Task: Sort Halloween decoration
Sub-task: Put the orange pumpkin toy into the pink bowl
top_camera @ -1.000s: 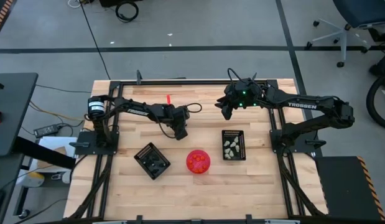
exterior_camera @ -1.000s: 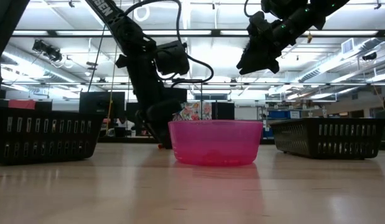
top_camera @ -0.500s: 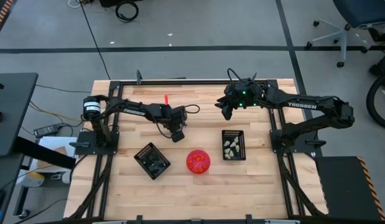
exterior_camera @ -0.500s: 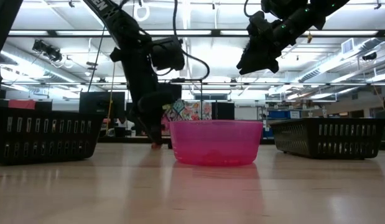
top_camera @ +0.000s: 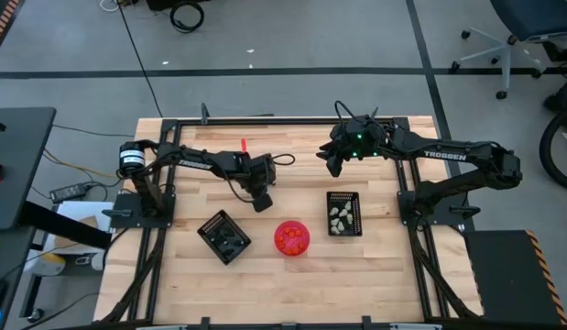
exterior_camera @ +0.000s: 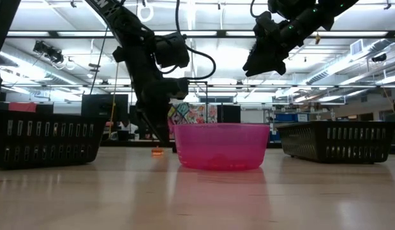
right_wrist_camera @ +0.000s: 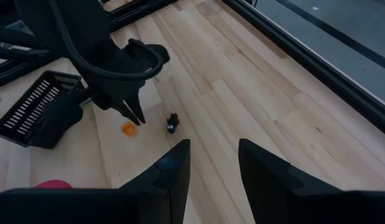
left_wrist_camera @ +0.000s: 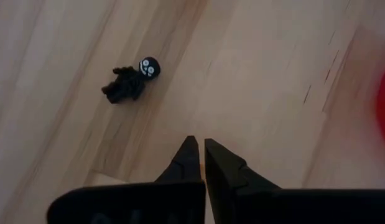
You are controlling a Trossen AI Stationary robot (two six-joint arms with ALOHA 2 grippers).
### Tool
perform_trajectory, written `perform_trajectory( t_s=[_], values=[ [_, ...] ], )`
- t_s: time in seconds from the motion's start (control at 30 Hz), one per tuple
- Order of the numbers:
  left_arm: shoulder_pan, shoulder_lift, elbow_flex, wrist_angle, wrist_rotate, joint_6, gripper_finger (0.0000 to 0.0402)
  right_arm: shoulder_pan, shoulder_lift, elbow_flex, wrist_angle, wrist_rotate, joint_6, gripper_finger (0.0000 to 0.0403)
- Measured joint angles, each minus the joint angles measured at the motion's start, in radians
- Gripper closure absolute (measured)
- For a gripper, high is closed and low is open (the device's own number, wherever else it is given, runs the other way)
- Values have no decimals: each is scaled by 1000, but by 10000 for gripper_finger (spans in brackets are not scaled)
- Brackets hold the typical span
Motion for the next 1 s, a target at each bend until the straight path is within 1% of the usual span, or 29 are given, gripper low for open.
perform_trajectory(
  t_s=[0.17,0.3,0.33,0.4,0.5,0.63,0.73,0.83,1.0],
  values=[
    [0,0,0,4,5,-11,401,0,0,0,-1,-1,0,263],
    [-5,-8,1,-1,121,2,400,0,0,0,-8,-8,0,263],
    [-13,-10,2,-1,137,16,395,0,0,0,-12,-8,0,263],
    [-38,-10,3,-17,137,57,378,0,0,0,-20,-8,0,263],
    [-79,-10,3,-31,79,106,340,0,0,0,-22,-8,0,263],
    [-134,-10,3,-26,-42,162,281,0,0,0,-22,-8,0,263],
    [-158,-9,3,-41,-74,186,248,0,0,0,-22,-8,0,263],
    [-163,1,3,-74,-76,190,232,0,0,0,-22,-8,0,263],
    [-143,1,3,-99,-124,194,235,0,0,0,-22,-8,-5,263]
  ],
)
